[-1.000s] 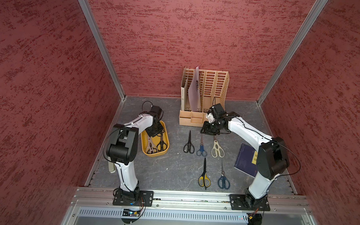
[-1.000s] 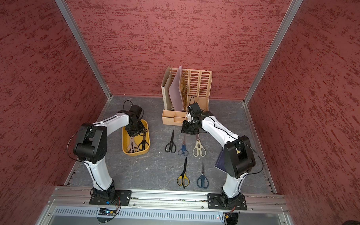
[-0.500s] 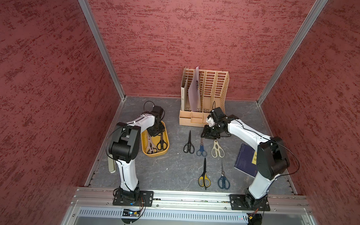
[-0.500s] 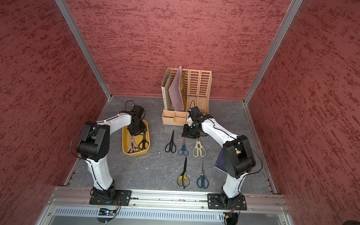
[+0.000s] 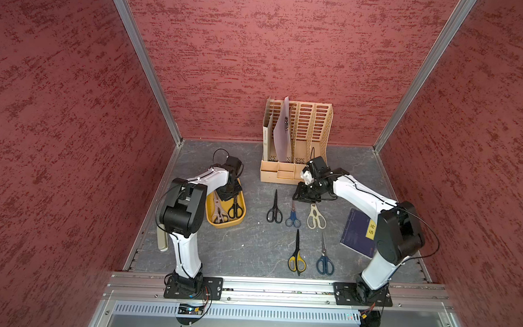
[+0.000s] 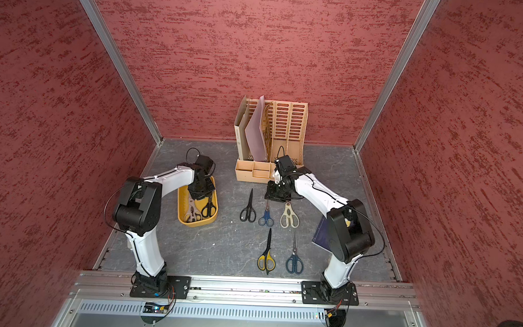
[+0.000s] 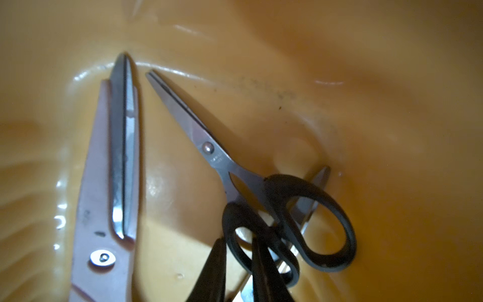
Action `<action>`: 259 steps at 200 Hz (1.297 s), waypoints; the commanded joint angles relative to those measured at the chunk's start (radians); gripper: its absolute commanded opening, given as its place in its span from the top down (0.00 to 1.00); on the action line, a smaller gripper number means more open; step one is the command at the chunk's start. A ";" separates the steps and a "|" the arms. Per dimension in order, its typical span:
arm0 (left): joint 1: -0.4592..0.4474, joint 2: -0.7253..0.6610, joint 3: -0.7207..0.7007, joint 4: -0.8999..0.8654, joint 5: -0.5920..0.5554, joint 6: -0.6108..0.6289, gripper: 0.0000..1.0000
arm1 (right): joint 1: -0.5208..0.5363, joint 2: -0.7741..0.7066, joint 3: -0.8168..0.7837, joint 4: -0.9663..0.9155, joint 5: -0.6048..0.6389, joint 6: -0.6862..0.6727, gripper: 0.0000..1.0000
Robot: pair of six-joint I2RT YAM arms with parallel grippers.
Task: Take the scissors out of the storage box
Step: Pick up the scissors from the storage box.
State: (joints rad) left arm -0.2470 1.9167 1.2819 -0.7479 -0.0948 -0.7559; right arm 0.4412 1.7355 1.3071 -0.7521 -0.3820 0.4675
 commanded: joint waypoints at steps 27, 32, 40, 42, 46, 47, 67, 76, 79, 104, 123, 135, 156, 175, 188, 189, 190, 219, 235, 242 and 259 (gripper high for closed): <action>0.011 0.040 0.001 0.013 -0.011 -0.010 0.78 | -0.011 -0.057 -0.017 0.007 0.014 0.009 0.66; 0.013 0.041 0.000 0.016 -0.010 -0.008 0.78 | -0.011 -0.059 -0.016 0.004 0.016 0.008 0.66; 0.018 0.039 -0.003 0.019 -0.011 -0.006 0.78 | -0.011 -0.058 -0.012 0.000 0.018 0.007 0.66; 0.018 0.039 -0.003 0.020 -0.011 -0.005 0.78 | -0.011 -0.059 -0.011 0.000 0.018 0.006 0.66; 0.021 0.039 -0.005 0.021 -0.011 -0.001 0.77 | -0.011 -0.058 -0.009 -0.002 0.020 0.005 0.66; 0.021 0.039 -0.004 0.020 -0.011 -0.001 0.77 | -0.011 -0.059 -0.009 -0.003 0.019 0.005 0.66; 0.026 0.033 0.002 0.017 -0.010 0.010 0.67 | -0.010 -0.053 0.008 -0.010 0.019 0.003 0.66; 0.027 0.023 -0.002 0.027 -0.008 0.010 0.65 | -0.011 -0.049 0.018 -0.016 0.020 0.001 0.66; 0.026 0.017 -0.005 0.035 -0.004 0.010 0.64 | -0.010 -0.048 0.021 -0.017 0.020 0.000 0.66; 0.026 -0.029 -0.058 0.143 0.043 0.003 0.63 | -0.011 -0.038 0.038 -0.029 0.017 -0.004 0.66; 0.026 -0.016 -0.063 0.171 0.053 -0.006 0.65 | -0.012 -0.035 0.038 -0.032 0.016 -0.004 0.66; 0.024 0.002 -0.058 0.172 0.055 -0.008 0.68 | -0.010 -0.036 0.038 -0.036 0.020 -0.006 0.66; 0.024 0.025 -0.060 0.179 0.051 -0.008 0.73 | -0.010 -0.038 0.032 -0.035 0.021 -0.003 0.66; 0.025 0.033 -0.067 0.190 0.042 -0.011 0.80 | -0.010 -0.039 0.031 -0.033 0.020 0.001 0.66; 0.025 0.036 -0.067 0.188 0.037 -0.007 0.84 | -0.010 -0.040 0.030 -0.033 0.024 0.000 0.66; 0.026 0.036 -0.067 0.187 0.037 -0.007 0.84 | -0.011 -0.039 0.030 -0.033 0.023 0.000 0.66; 0.026 0.036 -0.066 0.187 0.037 -0.007 0.85 | -0.011 -0.038 0.030 -0.033 0.024 0.000 0.66; 0.029 0.018 -0.069 0.162 0.034 0.015 0.92 | -0.010 -0.036 0.035 -0.030 0.026 0.004 0.66; 0.033 -0.011 -0.080 0.143 0.030 0.029 0.94 | -0.011 -0.033 0.038 -0.025 0.023 0.007 0.66; 0.035 -0.026 -0.086 0.133 0.026 0.036 0.94 | -0.010 -0.030 0.040 -0.022 0.021 0.010 0.66; 0.040 -0.069 -0.104 0.106 0.029 0.060 0.95 | -0.012 -0.023 0.046 -0.013 0.014 0.017 0.66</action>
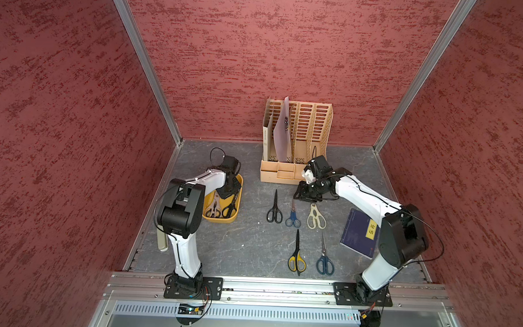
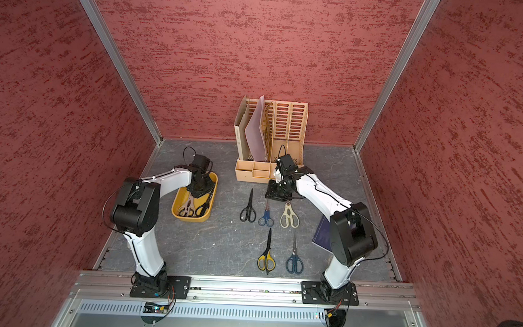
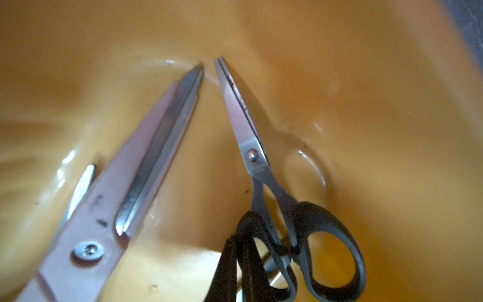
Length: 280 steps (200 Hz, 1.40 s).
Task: Take the scissors out of the storage box
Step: Pick up the scissors from the storage box.
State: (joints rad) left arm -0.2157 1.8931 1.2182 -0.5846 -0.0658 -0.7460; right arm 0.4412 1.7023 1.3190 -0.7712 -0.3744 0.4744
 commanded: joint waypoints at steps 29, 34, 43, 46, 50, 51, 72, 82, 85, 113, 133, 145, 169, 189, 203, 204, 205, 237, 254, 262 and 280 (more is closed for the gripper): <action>0.010 -0.106 -0.065 -0.103 -0.006 0.095 0.97 | -0.010 0.024 0.037 0.025 -0.017 0.030 0.66; 0.011 -0.114 -0.069 -0.104 -0.002 0.101 0.97 | -0.010 0.027 0.037 0.028 -0.022 0.032 0.67; 0.012 -0.126 -0.076 -0.106 0.003 0.116 1.00 | -0.012 0.031 0.036 0.034 -0.029 0.038 0.67; 0.013 -0.129 -0.078 -0.107 0.002 0.122 1.00 | -0.011 0.033 0.036 0.036 -0.030 0.039 0.67; 0.013 -0.132 -0.078 -0.107 0.005 0.130 1.00 | -0.010 0.035 0.036 0.037 -0.033 0.042 0.67; 0.013 -0.132 -0.078 -0.107 0.005 0.132 1.00 | -0.011 0.035 0.036 0.038 -0.033 0.043 0.67; 0.017 -0.121 -0.069 -0.113 0.021 0.187 1.00 | -0.011 0.042 0.030 0.051 -0.048 0.054 0.67; 0.019 -0.108 -0.060 -0.128 0.014 0.195 1.00 | -0.011 0.043 0.026 0.057 -0.053 0.059 0.67; 0.019 -0.104 -0.057 -0.130 0.014 0.199 0.98 | -0.011 0.043 0.025 0.060 -0.054 0.059 0.67; 0.024 -0.076 -0.057 -0.116 0.035 0.194 0.87 | -0.011 0.044 0.021 0.069 -0.059 0.066 0.67; 0.024 -0.055 -0.051 -0.117 0.033 0.179 0.79 | -0.010 0.042 0.022 0.065 -0.058 0.061 0.67; 0.024 -0.048 -0.051 -0.113 0.031 0.174 0.75 | -0.010 0.041 0.023 0.060 -0.057 0.057 0.67; 0.024 -0.038 -0.052 -0.104 0.029 0.163 0.73 | -0.009 0.041 0.027 0.048 -0.050 0.047 0.67; 0.023 -0.033 -0.061 -0.091 0.023 0.151 0.74 | -0.009 0.040 0.028 0.043 -0.048 0.043 0.67; 0.024 -0.027 -0.067 -0.080 0.023 0.145 0.78 | -0.011 0.039 0.029 0.038 -0.046 0.041 0.67; 0.024 -0.027 -0.068 -0.080 0.023 0.145 0.78 | -0.011 0.040 0.029 0.037 -0.046 0.040 0.67; 0.024 -0.026 -0.068 -0.080 0.022 0.144 0.78 | -0.012 0.040 0.029 0.037 -0.046 0.040 0.67; 0.023 -0.030 -0.074 -0.082 0.020 0.143 0.89 | -0.010 0.038 0.034 0.032 -0.046 0.036 0.67; 0.024 -0.050 -0.078 -0.090 0.013 0.150 0.93 | -0.011 0.036 0.036 0.035 -0.049 0.039 0.67; 0.022 -0.060 -0.076 -0.098 0.009 0.161 0.93 | -0.011 0.034 0.039 0.037 -0.050 0.042 0.67; 0.017 -0.085 -0.059 -0.131 -0.006 0.185 0.96 | -0.009 0.028 0.038 0.051 -0.061 0.055 0.67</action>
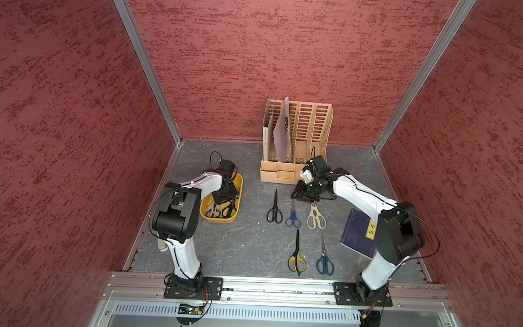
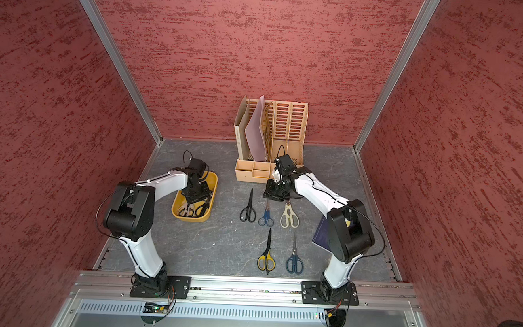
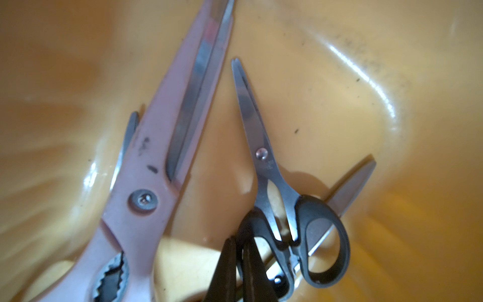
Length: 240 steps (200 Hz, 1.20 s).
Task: Take the scissors out of the storage box
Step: Pick up the scissors from the storage box, then place the scissors at the center of the board.
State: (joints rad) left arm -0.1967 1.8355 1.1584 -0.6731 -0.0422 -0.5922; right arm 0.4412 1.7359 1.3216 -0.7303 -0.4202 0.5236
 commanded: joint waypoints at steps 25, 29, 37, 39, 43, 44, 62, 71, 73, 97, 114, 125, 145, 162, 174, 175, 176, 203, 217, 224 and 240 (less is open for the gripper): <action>-0.013 -0.088 0.006 -0.079 -0.048 0.059 1.00 | -0.009 -0.022 0.021 0.036 -0.024 0.029 0.68; -0.014 -0.101 0.005 -0.083 -0.048 0.065 1.00 | -0.009 -0.027 0.018 0.040 -0.025 0.033 0.68; -0.017 -0.125 0.005 -0.095 -0.042 0.075 1.00 | -0.009 -0.032 0.011 0.047 -0.027 0.041 0.68; -0.018 -0.132 0.005 -0.098 -0.038 0.079 1.00 | -0.010 -0.035 0.008 0.049 -0.028 0.044 0.68; -0.021 -0.143 0.006 -0.107 -0.036 0.087 1.00 | -0.010 -0.038 0.005 0.051 -0.028 0.046 0.68; -0.022 -0.146 0.006 -0.109 -0.035 0.091 1.00 | -0.009 -0.038 0.004 0.052 -0.029 0.047 0.68; -0.052 -0.197 0.023 -0.161 -0.045 0.143 1.00 | -0.004 -0.054 -0.014 0.067 -0.030 0.064 0.69; -0.078 -0.225 0.037 -0.193 -0.056 0.173 1.00 | 0.001 -0.064 -0.023 0.073 -0.026 0.073 0.69; -0.086 -0.230 0.039 -0.199 -0.060 0.177 1.00 | 0.002 -0.066 -0.024 0.075 -0.024 0.075 0.69; -0.195 -0.300 0.064 -0.271 -0.087 0.217 1.00 | 0.024 -0.083 -0.047 0.084 -0.002 0.103 0.69; -0.287 -0.341 0.064 -0.305 -0.089 0.207 1.00 | 0.046 -0.094 -0.069 0.096 0.012 0.126 0.70; -0.346 -0.365 0.051 -0.311 -0.077 0.184 1.00 | 0.063 -0.104 -0.088 0.108 0.025 0.142 0.70; -0.444 -0.411 0.006 -0.294 -0.052 0.129 1.00 | 0.094 -0.128 -0.132 0.141 0.037 0.175 0.70; -0.533 -0.439 -0.049 -0.256 -0.039 0.084 1.00 | 0.124 -0.139 -0.165 0.155 0.048 0.192 0.70; -0.596 -0.447 -0.086 -0.232 -0.034 0.061 1.00 | 0.146 -0.141 -0.178 0.150 0.060 0.199 0.70; -0.602 -0.447 -0.089 -0.230 -0.033 0.059 1.00 | 0.148 -0.141 -0.179 0.150 0.061 0.200 0.70; -0.606 -0.447 -0.091 -0.227 -0.034 0.057 1.00 | 0.148 -0.141 -0.180 0.150 0.062 0.200 0.70; -0.727 -0.436 -0.149 -0.206 -0.043 0.001 1.00 | 0.180 -0.143 -0.211 0.145 0.095 0.225 0.70; -0.770 -0.436 -0.180 -0.191 -0.038 -0.033 1.00 | 0.183 -0.152 -0.229 0.151 0.108 0.242 0.70; -0.791 -0.439 -0.200 -0.177 -0.033 -0.046 1.00 | 0.183 -0.157 -0.240 0.156 0.113 0.252 0.70; -0.838 -0.440 -0.240 -0.138 -0.017 -0.076 1.00 | 0.185 -0.165 -0.258 0.164 0.123 0.262 0.70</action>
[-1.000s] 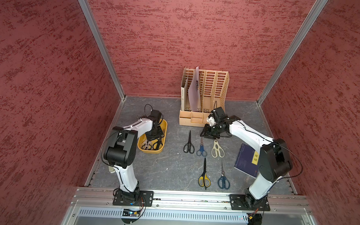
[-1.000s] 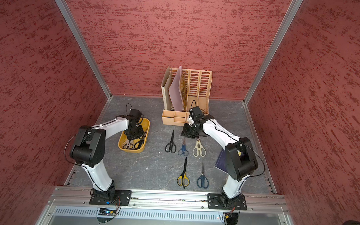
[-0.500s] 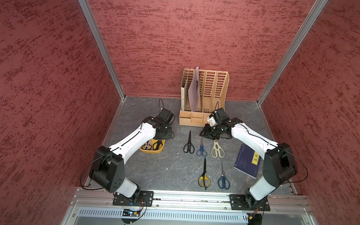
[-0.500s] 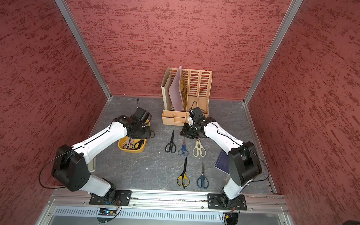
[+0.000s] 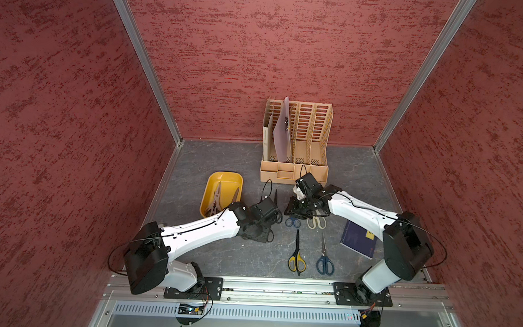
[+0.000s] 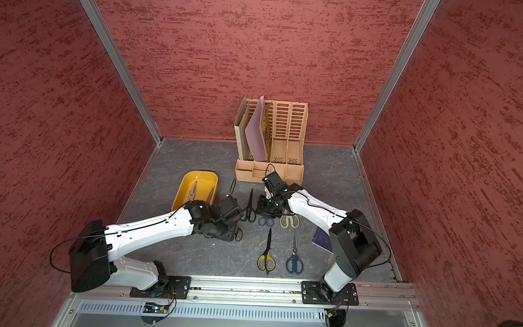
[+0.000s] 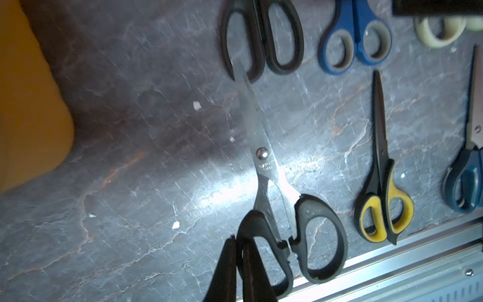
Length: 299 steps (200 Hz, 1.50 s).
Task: Take the scissors out of the storage box
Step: Place the scissors at the center of the board.
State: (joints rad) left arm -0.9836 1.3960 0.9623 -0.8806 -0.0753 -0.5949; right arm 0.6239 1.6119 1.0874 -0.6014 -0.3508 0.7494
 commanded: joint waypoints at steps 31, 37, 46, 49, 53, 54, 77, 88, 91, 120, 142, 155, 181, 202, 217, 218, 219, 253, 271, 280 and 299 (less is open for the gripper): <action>-0.126 0.048 -0.067 0.096 0.024 -0.107 1.00 | 0.005 -0.043 -0.039 0.032 0.062 0.042 0.70; -0.139 0.061 -0.064 0.094 0.018 -0.112 1.00 | 0.006 -0.043 -0.044 0.032 0.065 0.046 0.70; -0.150 0.078 -0.064 0.094 0.021 -0.121 1.00 | 0.006 -0.046 -0.049 0.030 0.067 0.048 0.70; -0.151 0.084 -0.065 0.093 0.021 -0.126 1.00 | 0.007 -0.047 -0.051 0.029 0.069 0.048 0.70; -0.152 0.090 -0.064 0.091 0.025 -0.132 1.00 | 0.008 -0.048 -0.052 0.030 0.071 0.047 0.70; -0.152 0.091 -0.064 0.091 0.026 -0.134 1.00 | 0.008 -0.048 -0.053 0.029 0.072 0.047 0.70; -0.152 0.122 -0.069 0.077 0.022 -0.163 1.00 | 0.010 -0.053 -0.057 0.016 0.085 0.048 0.70; -0.151 0.130 -0.074 0.082 0.021 -0.165 1.00 | 0.010 -0.055 -0.057 0.011 0.088 0.046 0.70; -0.153 0.133 -0.073 0.084 0.021 -0.165 1.00 | 0.009 -0.056 -0.057 0.011 0.088 0.045 0.70; -0.155 0.165 -0.063 0.099 0.025 -0.157 1.00 | 0.010 -0.044 -0.043 -0.002 0.097 0.031 0.70; -0.157 0.193 -0.055 0.101 0.025 -0.150 1.00 | 0.009 -0.028 -0.026 -0.015 0.102 0.015 0.70; -0.160 0.200 -0.053 0.101 0.024 -0.147 0.99 | 0.010 -0.020 -0.014 -0.021 0.105 0.010 0.70; -0.161 0.191 -0.047 0.090 0.009 -0.145 0.83 | 0.010 -0.003 0.003 -0.025 0.104 0.003 0.71; -0.161 0.161 -0.039 0.067 -0.015 -0.146 0.72 | 0.010 0.005 0.018 -0.026 0.104 -0.001 0.71; -0.151 0.124 -0.025 0.039 -0.031 -0.136 0.70 | 0.010 0.009 0.025 -0.026 0.107 -0.001 0.71; -0.151 0.121 -0.024 0.037 -0.032 -0.135 0.70 | 0.010 0.010 0.026 -0.026 0.108 0.000 0.71; -0.149 0.118 -0.023 0.035 -0.032 -0.133 0.70 | 0.010 0.010 0.026 -0.027 0.108 0.000 0.71; -0.009 -0.015 0.003 -0.016 0.027 -0.041 0.70 | 0.010 0.027 0.071 -0.043 0.104 -0.016 0.71; 0.128 -0.073 0.024 -0.057 0.097 0.046 0.69 | 0.010 0.041 0.110 -0.066 0.108 -0.032 0.71; 0.185 -0.092 0.042 -0.087 0.104 0.087 0.69 | 0.010 0.048 0.129 -0.076 0.111 -0.039 0.71; 0.312 -0.118 0.070 -0.132 0.108 0.153 0.69 | 0.010 0.069 0.166 -0.090 0.111 -0.054 0.71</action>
State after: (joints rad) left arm -0.7887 1.3075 0.9981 -0.9195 -0.0025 -0.5705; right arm 0.6273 1.6524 1.1980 -0.6529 -0.2653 0.7307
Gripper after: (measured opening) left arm 0.307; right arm 0.292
